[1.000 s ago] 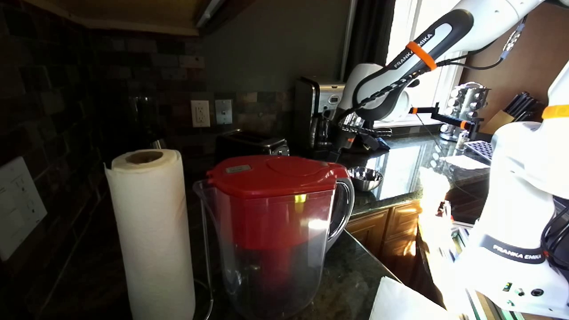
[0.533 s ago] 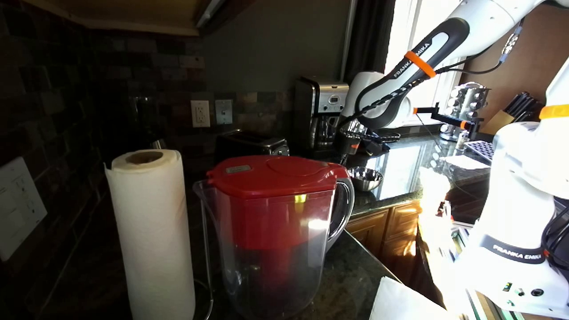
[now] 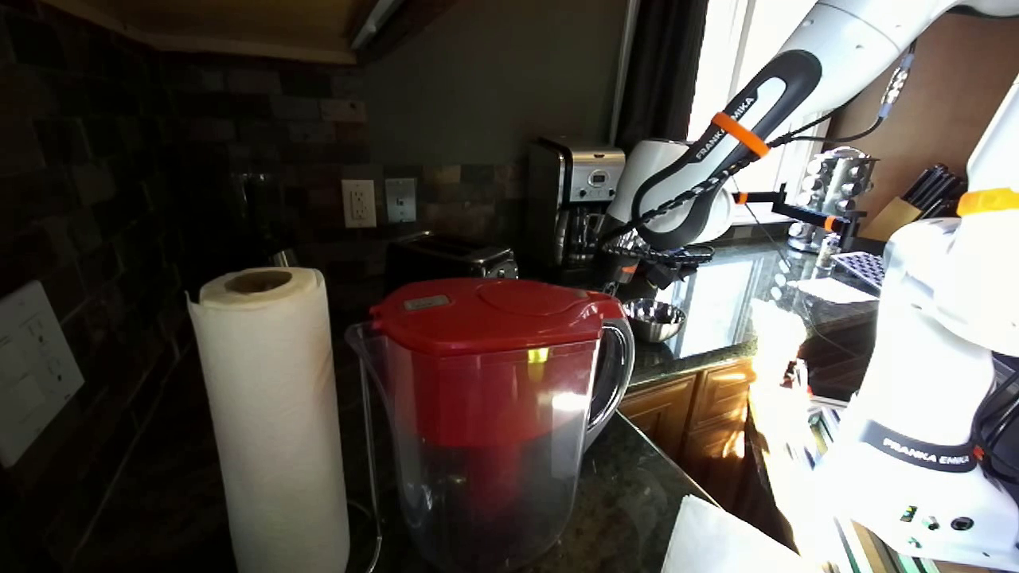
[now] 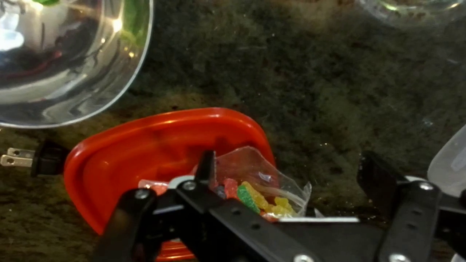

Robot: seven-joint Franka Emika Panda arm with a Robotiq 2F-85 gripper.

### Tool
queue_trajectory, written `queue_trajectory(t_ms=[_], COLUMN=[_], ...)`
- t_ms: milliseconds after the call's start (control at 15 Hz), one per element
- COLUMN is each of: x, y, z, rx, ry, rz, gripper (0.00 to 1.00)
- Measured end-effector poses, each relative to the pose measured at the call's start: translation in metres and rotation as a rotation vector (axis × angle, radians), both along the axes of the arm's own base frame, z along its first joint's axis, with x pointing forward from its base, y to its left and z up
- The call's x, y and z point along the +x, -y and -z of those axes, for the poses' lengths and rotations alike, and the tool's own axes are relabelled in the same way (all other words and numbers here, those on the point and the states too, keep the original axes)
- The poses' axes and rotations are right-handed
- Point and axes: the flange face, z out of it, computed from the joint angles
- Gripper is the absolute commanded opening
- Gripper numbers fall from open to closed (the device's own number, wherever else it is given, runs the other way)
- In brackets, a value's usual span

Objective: Move one gummy bear to the silver bowl

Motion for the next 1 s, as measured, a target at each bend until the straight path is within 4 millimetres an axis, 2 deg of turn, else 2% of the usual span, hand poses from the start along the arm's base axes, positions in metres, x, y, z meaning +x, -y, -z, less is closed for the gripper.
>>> queue_trajectory(t_ms=[1000], x=[0.019], y=[0.004], z=[0.017], rx=[-0.093], ry=[0.082], rz=[-0.033], gripper=[1.00])
